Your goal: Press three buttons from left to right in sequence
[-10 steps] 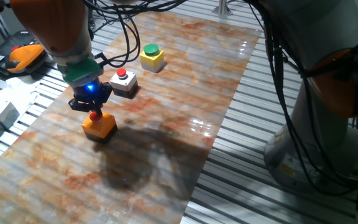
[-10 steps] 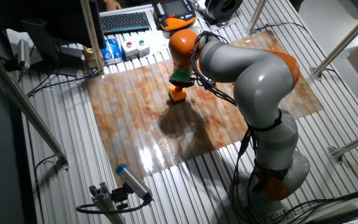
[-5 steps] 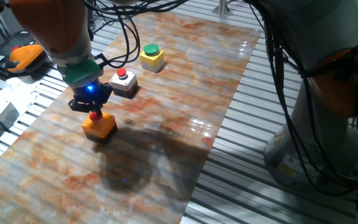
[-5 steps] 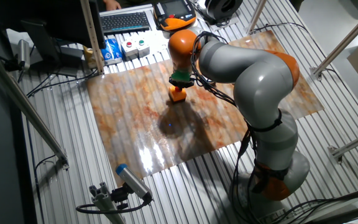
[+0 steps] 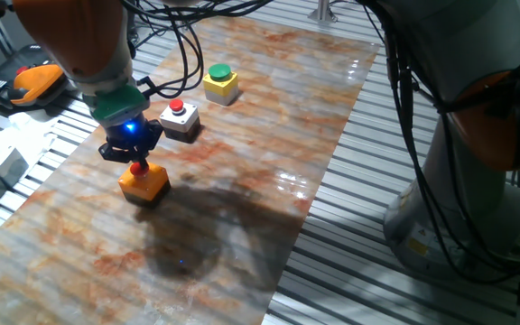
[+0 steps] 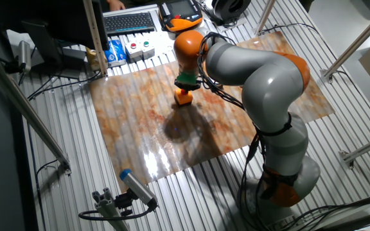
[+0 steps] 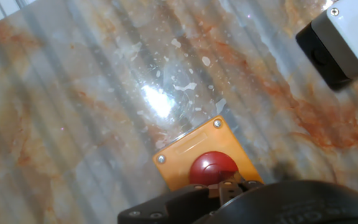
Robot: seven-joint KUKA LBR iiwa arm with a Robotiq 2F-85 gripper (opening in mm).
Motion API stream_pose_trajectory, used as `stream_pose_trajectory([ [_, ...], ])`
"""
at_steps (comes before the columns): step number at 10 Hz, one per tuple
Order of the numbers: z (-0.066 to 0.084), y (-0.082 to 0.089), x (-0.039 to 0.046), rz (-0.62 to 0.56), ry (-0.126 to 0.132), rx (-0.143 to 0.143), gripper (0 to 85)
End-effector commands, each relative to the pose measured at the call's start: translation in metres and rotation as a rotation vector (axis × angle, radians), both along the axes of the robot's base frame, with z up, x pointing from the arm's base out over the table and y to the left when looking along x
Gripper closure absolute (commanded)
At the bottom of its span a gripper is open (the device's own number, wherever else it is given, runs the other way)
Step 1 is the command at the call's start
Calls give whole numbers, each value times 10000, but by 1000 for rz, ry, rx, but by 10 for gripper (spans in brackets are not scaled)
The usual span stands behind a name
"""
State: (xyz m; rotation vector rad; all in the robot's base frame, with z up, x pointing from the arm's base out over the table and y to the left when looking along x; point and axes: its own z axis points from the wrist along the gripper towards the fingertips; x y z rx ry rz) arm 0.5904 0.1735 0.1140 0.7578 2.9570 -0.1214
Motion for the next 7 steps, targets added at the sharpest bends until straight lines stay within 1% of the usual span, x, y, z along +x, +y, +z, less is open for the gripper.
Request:
stream_pose_trajectory([
  [1,8,10,5,-1,2,3,850],
  [7,-19,-11,45,7,1,4,850],
])
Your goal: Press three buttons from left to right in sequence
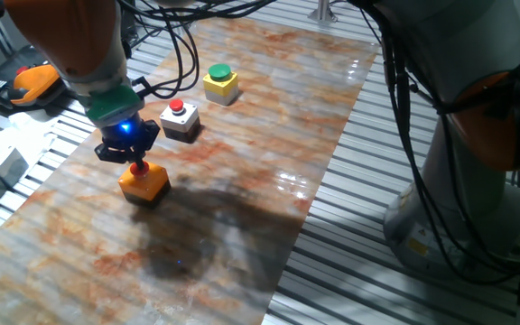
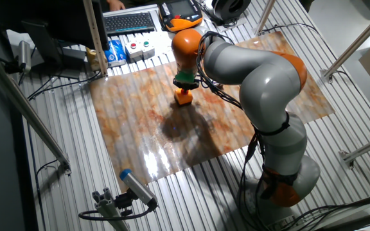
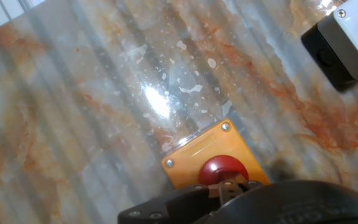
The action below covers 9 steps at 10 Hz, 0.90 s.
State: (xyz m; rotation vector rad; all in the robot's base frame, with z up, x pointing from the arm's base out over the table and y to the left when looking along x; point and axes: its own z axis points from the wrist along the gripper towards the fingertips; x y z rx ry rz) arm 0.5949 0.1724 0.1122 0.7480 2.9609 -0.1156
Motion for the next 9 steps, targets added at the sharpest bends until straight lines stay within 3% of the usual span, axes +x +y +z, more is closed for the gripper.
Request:
stream_pose_trajectory([
  [1,-1,0,0,0,0,0,850],
  [9,-124,1,87,4,-10,0,850],
])
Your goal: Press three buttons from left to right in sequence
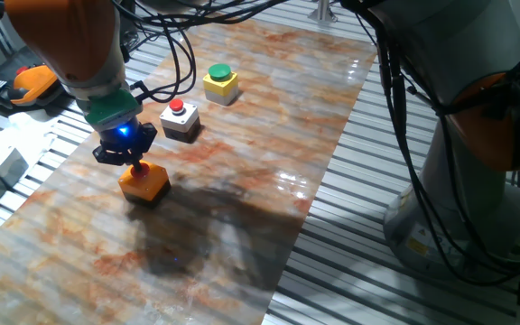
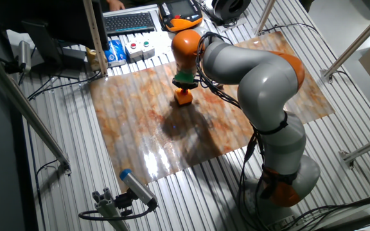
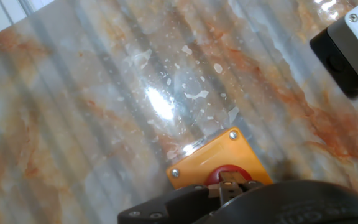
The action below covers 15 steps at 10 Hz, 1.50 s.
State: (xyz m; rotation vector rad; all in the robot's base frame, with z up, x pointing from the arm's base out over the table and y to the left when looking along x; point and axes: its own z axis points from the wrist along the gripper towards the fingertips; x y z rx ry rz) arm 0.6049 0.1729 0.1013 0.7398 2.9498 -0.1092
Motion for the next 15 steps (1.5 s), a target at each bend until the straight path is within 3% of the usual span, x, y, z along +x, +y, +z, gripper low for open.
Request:
stream_pose_trajectory([
  [1,-22,-4,-8,1,3,-1,850],
  [3,19,-13,-9,3,5,-2,850],
  [6,252,-76,-10,16,27,8,850],
  [8,286,-92,-2,20,30,4,850],
  [13,390,-367,-1,72,29,10,850],
  [15,427,-480,-64,91,23,11,850],
])
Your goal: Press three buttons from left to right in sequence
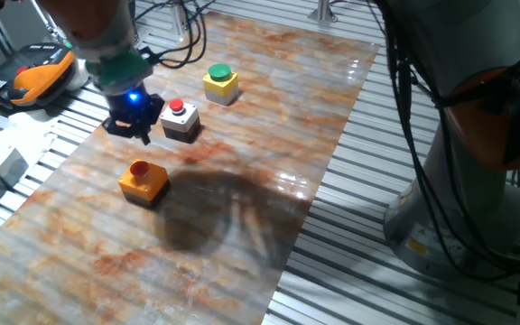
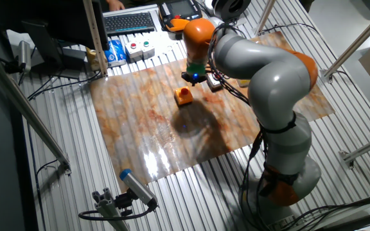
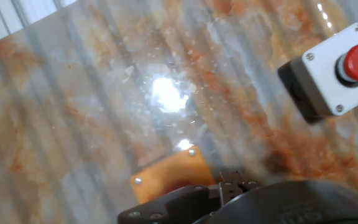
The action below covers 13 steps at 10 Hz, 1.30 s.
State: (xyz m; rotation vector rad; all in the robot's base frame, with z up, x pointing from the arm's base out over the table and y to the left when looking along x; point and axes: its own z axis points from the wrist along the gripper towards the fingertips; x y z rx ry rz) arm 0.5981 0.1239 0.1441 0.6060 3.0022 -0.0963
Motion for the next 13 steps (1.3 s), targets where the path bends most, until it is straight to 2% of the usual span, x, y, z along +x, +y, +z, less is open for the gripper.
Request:
stream_pose_trajectory([
  [1,7,-49,-21,7,-3,-2,850],
  [4,-61,-203,-57,34,-21,4,850],
  [6,-41,-212,-68,33,-29,-2,850],
  [9,-14,-230,-76,29,-27,-11,850],
  [11,25,-246,-107,34,-22,-4,850],
  [13,67,-243,-144,33,-22,-14,850],
])
